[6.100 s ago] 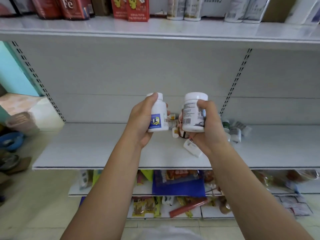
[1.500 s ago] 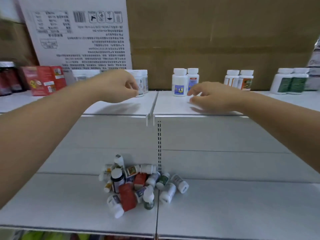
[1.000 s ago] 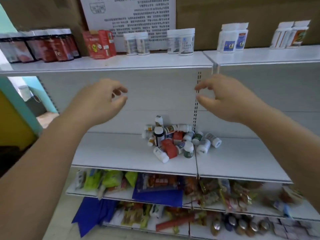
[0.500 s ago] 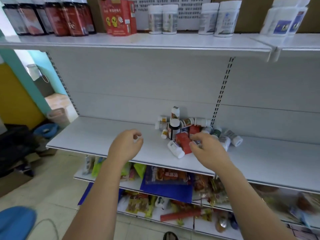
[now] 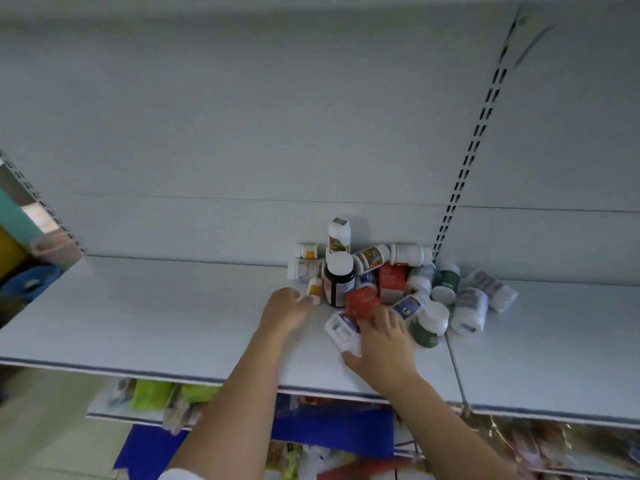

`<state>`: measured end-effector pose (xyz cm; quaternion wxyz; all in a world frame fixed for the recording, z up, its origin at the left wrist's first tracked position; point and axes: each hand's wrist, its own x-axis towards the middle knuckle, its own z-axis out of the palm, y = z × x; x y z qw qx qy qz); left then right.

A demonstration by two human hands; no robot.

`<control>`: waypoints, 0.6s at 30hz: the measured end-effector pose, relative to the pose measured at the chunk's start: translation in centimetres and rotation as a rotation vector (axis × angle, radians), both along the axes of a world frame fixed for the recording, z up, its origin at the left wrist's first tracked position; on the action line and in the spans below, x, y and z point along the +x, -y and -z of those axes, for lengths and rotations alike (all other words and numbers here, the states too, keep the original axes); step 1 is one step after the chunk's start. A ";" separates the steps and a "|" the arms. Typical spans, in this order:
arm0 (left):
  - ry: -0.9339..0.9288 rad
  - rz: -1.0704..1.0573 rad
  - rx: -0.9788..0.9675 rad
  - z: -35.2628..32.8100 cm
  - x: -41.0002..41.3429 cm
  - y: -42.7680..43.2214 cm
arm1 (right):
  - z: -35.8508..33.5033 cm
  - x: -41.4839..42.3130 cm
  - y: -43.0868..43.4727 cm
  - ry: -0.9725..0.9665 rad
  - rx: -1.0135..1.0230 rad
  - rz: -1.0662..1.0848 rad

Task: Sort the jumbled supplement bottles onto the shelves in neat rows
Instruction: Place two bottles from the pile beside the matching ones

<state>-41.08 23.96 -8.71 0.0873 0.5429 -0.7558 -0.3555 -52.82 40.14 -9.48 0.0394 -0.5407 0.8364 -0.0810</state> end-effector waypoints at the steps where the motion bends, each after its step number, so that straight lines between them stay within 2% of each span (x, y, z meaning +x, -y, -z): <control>1: 0.010 -0.008 0.001 0.6 -0.7 0.4 | 0.6 0.2 0.3 -0.014 -0.017 0.008; 5: 0.014 -0.083 -0.028 3.0 -2.9 2.3 | 1.8 0.1 0.9 -0.056 -0.116 0.037; 8: -0.005 -0.058 -0.041 3.7 -3.4 2.9 | 1.3 -0.5 0.8 -0.048 -0.175 -0.007; 13: -0.285 -0.166 0.097 1.4 -1.8 1.8 | -2.2 -1.8 1.2 0.507 -0.318 0.031; 16: -0.592 -0.255 0.267 -1.4 -0.1 0.5 | -4.7 -2.1 1.2 0.845 -0.399 0.204; 18: -0.756 -0.235 0.378 -3.9 1.0 -0.6 | -6.2 -2.1 1.2 1.173 -0.493 0.317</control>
